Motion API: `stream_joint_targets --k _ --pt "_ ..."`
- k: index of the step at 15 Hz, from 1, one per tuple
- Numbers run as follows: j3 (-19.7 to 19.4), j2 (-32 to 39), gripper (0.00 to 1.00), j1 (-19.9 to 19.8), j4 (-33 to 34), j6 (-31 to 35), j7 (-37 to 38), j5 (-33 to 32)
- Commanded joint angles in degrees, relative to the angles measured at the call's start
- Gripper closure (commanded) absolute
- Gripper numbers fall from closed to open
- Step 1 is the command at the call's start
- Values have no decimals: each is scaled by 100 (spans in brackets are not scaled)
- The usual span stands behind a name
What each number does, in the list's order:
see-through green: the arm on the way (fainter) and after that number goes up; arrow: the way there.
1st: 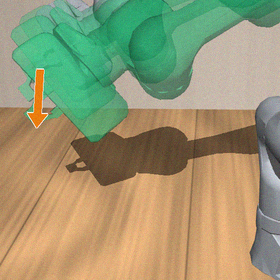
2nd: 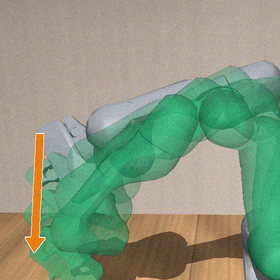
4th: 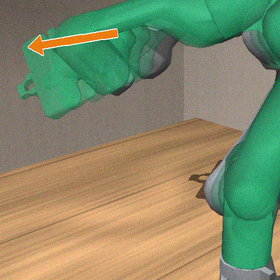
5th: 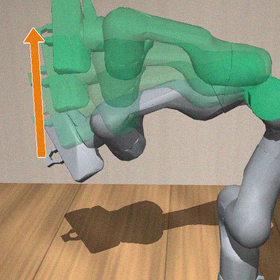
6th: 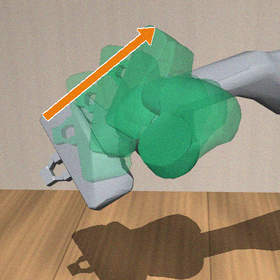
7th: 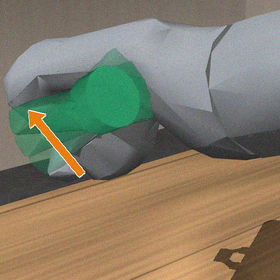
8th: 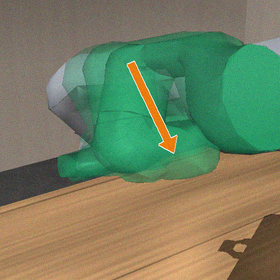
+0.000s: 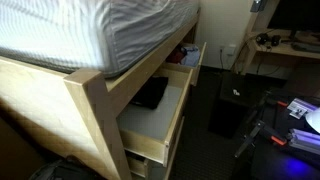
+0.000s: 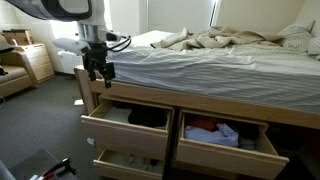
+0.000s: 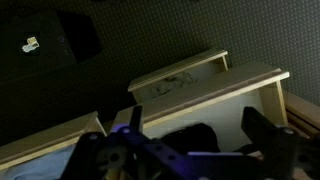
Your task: Close the two top drawers
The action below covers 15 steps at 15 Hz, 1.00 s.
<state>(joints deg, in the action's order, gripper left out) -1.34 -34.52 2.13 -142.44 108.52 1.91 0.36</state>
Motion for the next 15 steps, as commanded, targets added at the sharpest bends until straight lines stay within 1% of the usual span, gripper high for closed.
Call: stream_joint_targets --k 1,11,12,13,15 --pt "64 4 0 -78 12 -15 -37 38" --pt "64 4 0 -78 12 -15 -37 38" --pt "-3 23 0 -165 -21 183 265 259" --pt "-136 28 0 -153 -127 294 330 576" --pt "-210 64 0 -268 -710 812 564 874"
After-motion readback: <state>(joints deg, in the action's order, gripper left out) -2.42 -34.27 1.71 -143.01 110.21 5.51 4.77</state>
